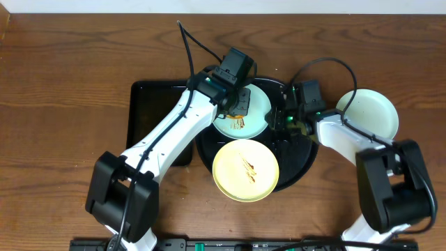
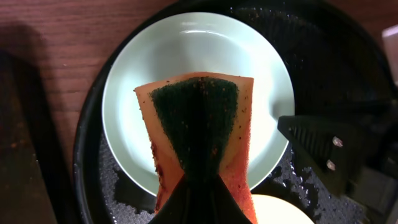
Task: Clean dirty plates on tray and stack at the side
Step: 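Move the right gripper back to the top pale green plate rim, then scrub the top pale green plate with the sponge in the left gripper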
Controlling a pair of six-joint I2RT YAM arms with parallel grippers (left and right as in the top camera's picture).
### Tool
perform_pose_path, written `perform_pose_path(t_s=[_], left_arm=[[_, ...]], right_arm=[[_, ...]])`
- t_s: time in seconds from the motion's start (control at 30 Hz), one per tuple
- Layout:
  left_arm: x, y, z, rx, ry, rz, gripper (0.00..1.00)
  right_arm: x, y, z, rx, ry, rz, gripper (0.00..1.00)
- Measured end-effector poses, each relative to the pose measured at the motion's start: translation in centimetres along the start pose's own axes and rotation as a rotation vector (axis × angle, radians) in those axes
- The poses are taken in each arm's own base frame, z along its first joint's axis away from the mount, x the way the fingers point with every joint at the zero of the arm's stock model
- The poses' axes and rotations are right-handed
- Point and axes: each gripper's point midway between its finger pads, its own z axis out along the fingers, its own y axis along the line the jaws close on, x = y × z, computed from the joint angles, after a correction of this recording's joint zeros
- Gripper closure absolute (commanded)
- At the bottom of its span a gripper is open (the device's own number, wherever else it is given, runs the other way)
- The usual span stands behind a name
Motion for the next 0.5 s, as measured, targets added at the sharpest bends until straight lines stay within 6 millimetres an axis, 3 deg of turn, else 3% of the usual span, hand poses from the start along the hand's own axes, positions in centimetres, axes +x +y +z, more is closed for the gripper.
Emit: perform_pose_path(t_s=[0.1,0.27,0.5], left_arm=[[0.5,-0.2,1.1,0.012,0.029,0.0,0.92],[1.7,-1.1,4.0,0.06,0.106,-0.003,0.92],[3.6,-2.2,6.5,0.093,0.187,0.007,0.92]], right_arm=[[-0.2,0.0,0.0,0.002,-0.005,0.016,0.77],[-0.2,0.0,0.0,0.002,-0.006,0.033,0.91],[-0.2,0.0,0.0,0.003,-0.008,0.042,0.97]])
